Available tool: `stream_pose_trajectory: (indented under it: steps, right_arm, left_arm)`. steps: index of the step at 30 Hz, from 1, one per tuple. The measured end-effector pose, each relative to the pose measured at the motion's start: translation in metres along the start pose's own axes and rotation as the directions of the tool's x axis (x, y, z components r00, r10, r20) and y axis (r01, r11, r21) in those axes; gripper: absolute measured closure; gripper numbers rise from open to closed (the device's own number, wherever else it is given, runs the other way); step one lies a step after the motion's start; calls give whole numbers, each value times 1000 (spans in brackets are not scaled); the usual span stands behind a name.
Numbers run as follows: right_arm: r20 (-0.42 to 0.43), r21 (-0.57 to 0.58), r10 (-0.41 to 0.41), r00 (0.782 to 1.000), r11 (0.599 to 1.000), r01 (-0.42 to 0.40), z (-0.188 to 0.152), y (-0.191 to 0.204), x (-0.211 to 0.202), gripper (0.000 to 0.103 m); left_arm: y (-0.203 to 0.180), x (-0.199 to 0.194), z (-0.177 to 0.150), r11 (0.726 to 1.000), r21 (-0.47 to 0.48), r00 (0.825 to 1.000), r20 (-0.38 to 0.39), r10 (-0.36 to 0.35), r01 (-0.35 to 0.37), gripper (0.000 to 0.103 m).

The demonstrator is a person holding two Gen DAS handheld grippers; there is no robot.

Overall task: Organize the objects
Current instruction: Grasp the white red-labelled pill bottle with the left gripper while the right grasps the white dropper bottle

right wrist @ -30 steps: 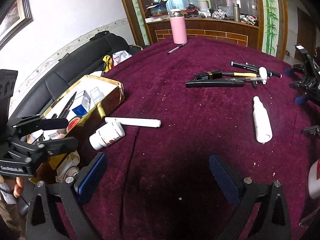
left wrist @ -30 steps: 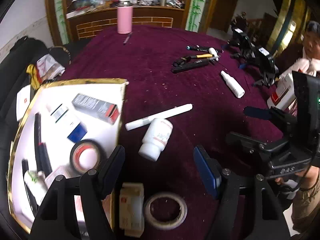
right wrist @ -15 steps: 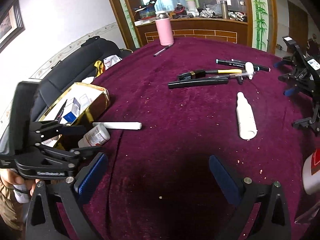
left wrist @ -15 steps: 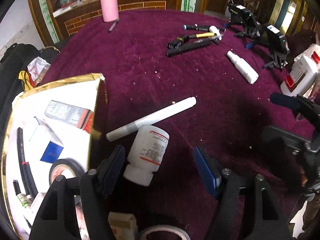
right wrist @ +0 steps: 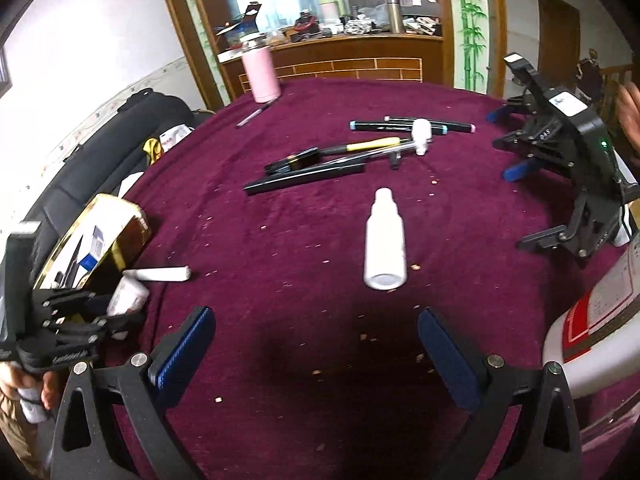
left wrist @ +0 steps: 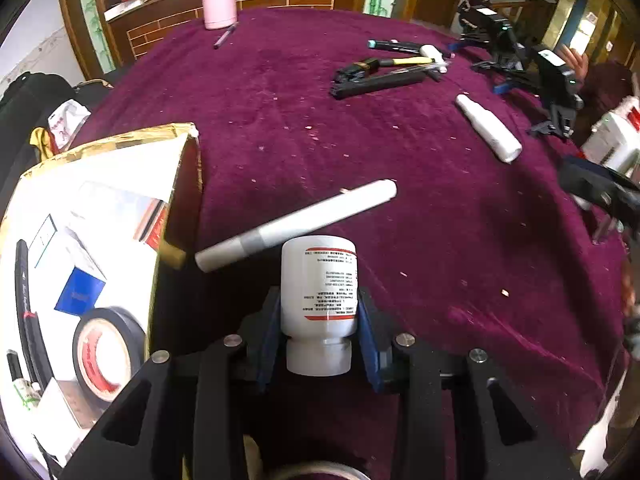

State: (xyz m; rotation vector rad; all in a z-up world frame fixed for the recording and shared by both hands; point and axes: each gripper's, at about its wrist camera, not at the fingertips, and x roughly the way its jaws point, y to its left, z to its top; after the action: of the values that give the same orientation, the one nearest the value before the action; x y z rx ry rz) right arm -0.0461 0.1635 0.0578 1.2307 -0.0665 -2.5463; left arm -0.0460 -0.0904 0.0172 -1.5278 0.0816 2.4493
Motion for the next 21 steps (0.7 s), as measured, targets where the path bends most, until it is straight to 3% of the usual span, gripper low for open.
stream_pose_trajectory:
  steps: [7, 14, 21]
  right_arm:
    - [-36, 31, -27, 999, 999, 28, 17, -13, 26, 7]
    - [-80, 86, -78, 994, 993, 85, 34, -25, 66, 23]
    - [-91, 83, -147, 985, 985, 154, 32, -27, 83, 50]
  left_arm:
    - [-20, -10, -17, 998, 32, 998, -7, -61, 61, 69]
    - [-16, -7, -20, 998, 16, 998, -17, -67, 67, 69]
    - [-18, -5, -18, 998, 31, 998, -28, -47, 48, 69]
